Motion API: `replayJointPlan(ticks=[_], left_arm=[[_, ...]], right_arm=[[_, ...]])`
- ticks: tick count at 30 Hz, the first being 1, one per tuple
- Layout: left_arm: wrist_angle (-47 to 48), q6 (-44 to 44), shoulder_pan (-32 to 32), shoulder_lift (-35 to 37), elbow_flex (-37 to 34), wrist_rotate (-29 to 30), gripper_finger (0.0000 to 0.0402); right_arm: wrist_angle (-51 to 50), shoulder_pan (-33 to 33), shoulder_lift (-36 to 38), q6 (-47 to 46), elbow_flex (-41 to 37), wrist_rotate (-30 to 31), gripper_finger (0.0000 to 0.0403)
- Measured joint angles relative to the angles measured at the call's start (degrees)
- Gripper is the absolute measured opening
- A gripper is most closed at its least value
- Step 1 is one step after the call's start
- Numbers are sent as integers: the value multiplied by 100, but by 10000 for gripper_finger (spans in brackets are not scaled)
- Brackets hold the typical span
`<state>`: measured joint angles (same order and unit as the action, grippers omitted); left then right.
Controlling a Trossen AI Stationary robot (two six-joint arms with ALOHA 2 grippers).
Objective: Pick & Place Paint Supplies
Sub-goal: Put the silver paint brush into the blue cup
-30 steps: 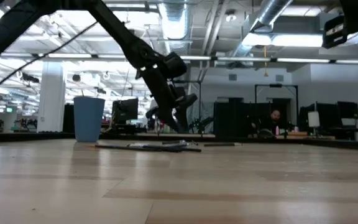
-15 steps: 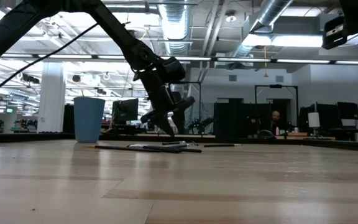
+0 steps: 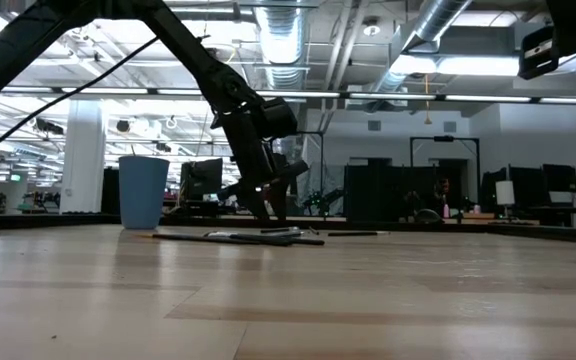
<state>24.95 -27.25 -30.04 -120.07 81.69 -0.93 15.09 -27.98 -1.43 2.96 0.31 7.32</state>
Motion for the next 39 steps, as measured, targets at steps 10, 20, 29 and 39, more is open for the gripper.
replayJointPlan(ticks=[10, 20, 29, 39], left_arm=[[92, -98, 198, -35, -178, -43, 123], [803, -502, 603, -2, -219, 148, 54], [987, -967, 1224, 323, -539, 180, 3], [1167, -1925, 1653, 1673, -1837, 46, 1]], right_arm=[[-2, 1, -2, 0, 1, 0, 92], [-2, -1, -2, 0, 0, 0, 92], [-2, 0, -1, 1, 0, 0, 92], [1, -1, -2, 0, 0, 0, 92]])
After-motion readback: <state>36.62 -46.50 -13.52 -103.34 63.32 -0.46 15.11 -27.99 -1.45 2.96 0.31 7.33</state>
